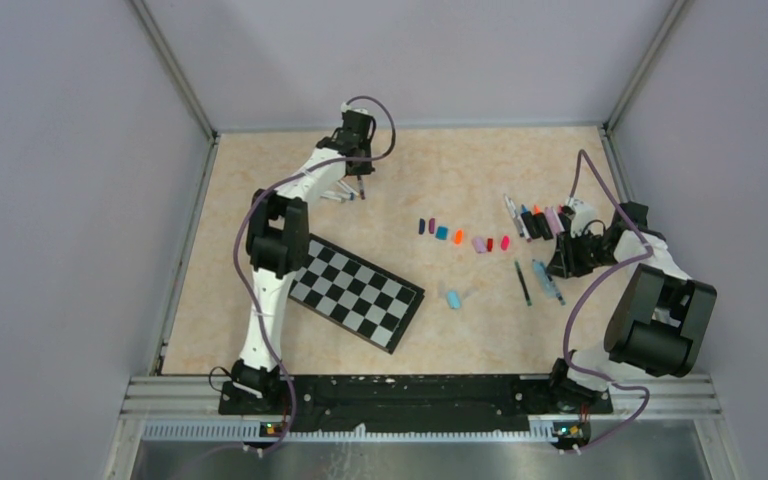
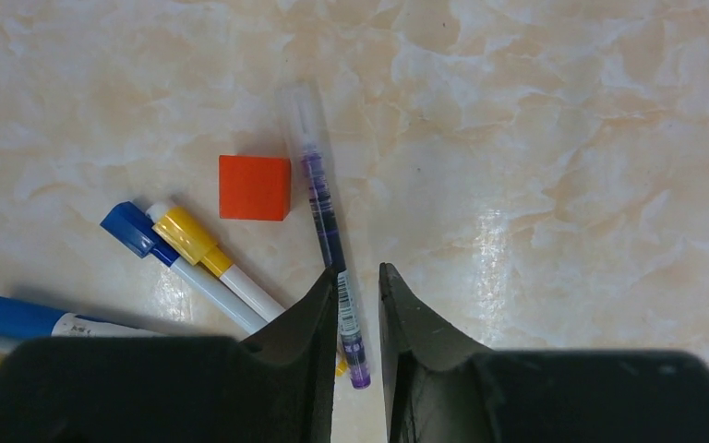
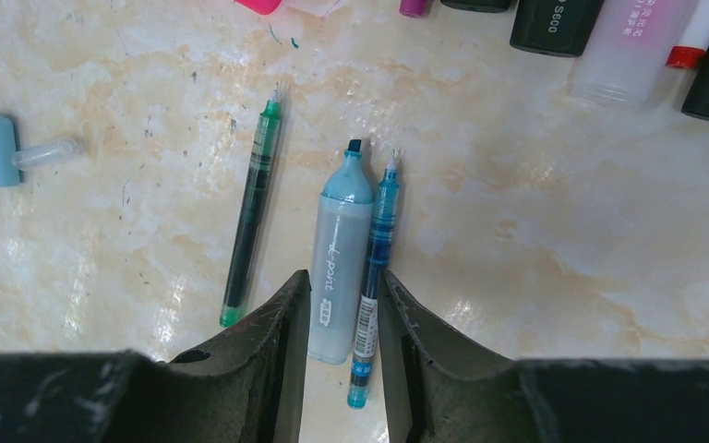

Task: Open the pen caps
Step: Pick up the pen from the center of the board.

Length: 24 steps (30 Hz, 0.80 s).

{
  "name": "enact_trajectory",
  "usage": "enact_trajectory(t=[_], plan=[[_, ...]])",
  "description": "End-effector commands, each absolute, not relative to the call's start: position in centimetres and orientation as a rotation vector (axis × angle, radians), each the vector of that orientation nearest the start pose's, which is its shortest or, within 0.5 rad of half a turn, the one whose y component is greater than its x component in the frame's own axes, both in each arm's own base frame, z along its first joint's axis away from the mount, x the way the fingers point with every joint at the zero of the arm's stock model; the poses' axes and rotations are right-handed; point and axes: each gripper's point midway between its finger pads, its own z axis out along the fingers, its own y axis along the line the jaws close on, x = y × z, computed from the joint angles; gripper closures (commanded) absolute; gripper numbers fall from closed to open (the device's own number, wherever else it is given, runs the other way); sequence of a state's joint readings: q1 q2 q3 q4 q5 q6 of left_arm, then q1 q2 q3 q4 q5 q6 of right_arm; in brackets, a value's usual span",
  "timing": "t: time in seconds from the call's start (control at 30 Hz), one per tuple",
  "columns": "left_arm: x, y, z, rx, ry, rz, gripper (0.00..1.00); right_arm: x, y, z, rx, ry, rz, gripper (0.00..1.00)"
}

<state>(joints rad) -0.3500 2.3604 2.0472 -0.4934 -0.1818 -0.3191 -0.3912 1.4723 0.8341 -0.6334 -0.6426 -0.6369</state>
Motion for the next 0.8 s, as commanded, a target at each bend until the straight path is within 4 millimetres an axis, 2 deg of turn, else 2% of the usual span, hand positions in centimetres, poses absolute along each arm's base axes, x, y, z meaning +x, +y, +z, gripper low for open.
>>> enact_trajectory(t=[0.0,0.37,0.63,0.77], plan=[[58.1,-18.6,8.0,-0.069,2.339,-0.075,0.74,28.4,-2.5,6.2,-0.465,2.43,0.517,0.68],[57.8,-17.7,5.2,-0.069,2.399,0.009,0.75,28.4,-2.5,6.1,-0.464,2.435,0.518,0.68],[57.3,-18.0,3.8,-0.063,2.442,0.03,0.74,28.4,-2.5,6.1,-0.463,2.436,0.519,0.68],[56.6,-18.5,2.9,-0.04,2.478,0.009,0.79,28.4,-2.5,6.1,-0.464,2.436,0.519,0.68]])
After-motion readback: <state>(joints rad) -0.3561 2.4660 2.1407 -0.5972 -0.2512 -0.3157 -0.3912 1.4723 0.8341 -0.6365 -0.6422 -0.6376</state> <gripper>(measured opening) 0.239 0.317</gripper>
